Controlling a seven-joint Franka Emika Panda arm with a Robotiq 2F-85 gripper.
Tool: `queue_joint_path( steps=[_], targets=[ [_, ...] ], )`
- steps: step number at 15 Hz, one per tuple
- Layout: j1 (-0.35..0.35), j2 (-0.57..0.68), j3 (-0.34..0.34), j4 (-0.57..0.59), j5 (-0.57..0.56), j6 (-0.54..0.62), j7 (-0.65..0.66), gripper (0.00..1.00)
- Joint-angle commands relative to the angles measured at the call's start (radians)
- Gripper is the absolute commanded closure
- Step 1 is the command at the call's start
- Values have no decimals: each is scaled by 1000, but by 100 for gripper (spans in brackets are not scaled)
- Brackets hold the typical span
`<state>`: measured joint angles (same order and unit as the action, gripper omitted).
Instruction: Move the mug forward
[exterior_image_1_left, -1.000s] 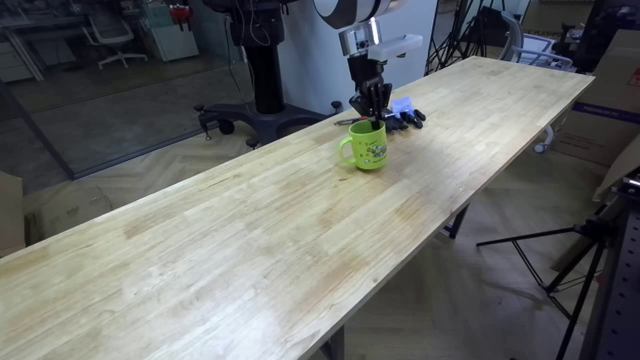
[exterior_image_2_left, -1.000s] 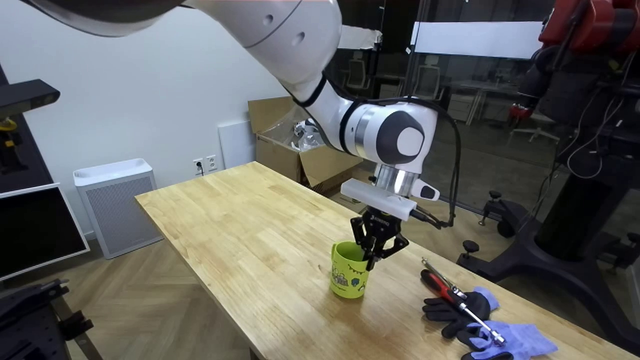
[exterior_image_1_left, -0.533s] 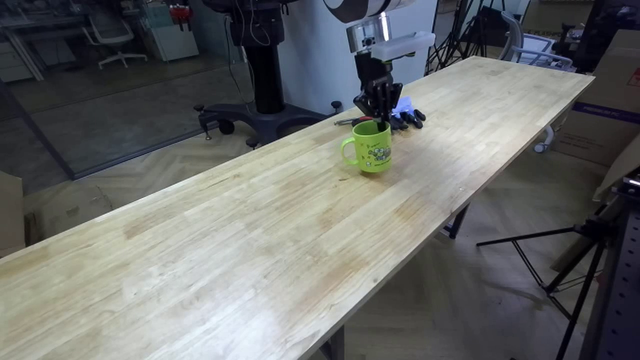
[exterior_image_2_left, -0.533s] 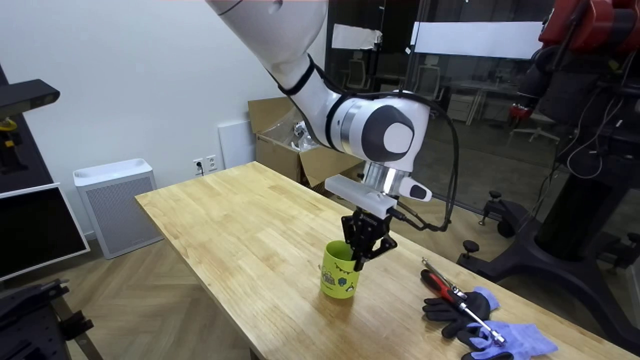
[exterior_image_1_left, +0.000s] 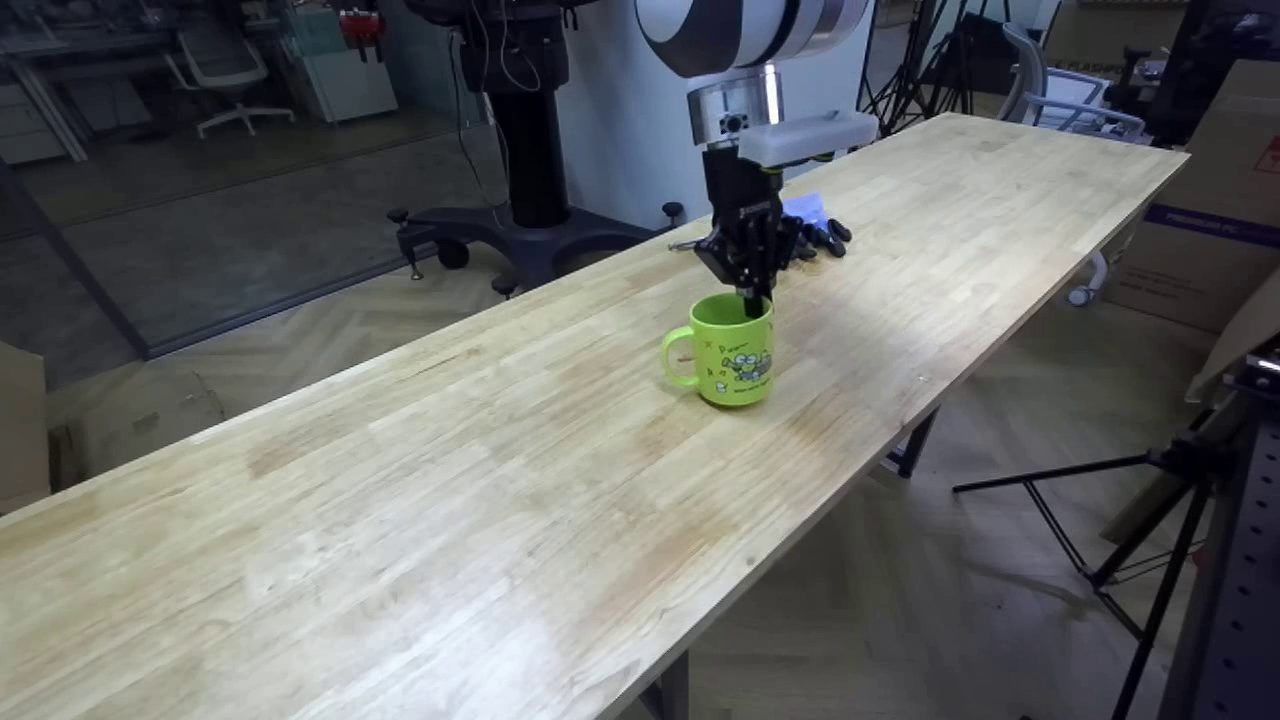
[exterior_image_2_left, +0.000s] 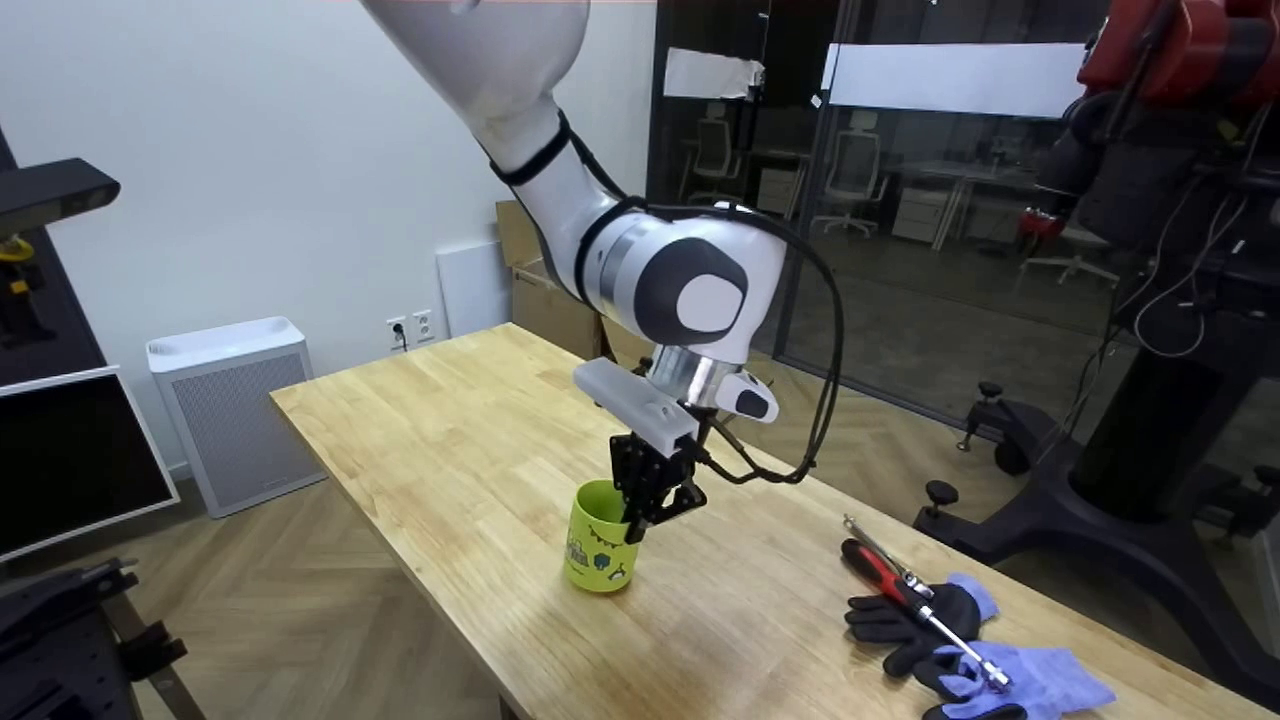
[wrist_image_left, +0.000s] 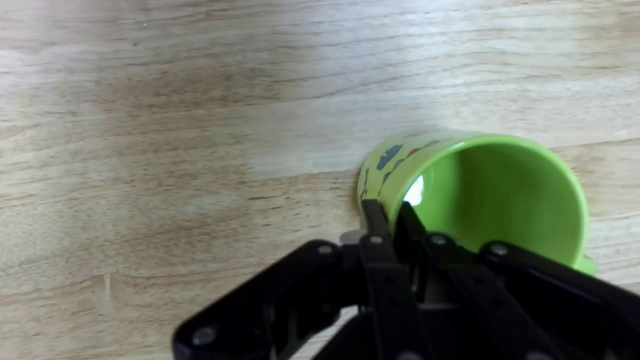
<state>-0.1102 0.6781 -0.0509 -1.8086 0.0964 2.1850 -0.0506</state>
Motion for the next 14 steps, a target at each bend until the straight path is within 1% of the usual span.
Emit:
queue_joint_path(
  steps=[1, 6, 8, 9, 12, 14],
  targets=[
    [37, -89, -8, -128, -23, 111, 53, 98],
    [55, -129, -9, -212, -31, 216, 71, 98],
    [54, -143, -5, -236, -25, 239, 70, 98],
    [55, -149, -6, -247, -26, 248, 72, 70],
    [57, -172, -9, -274, -28, 272, 74, 52],
    [60, -198, -15, -293, -34, 293, 81, 38]
  ],
)
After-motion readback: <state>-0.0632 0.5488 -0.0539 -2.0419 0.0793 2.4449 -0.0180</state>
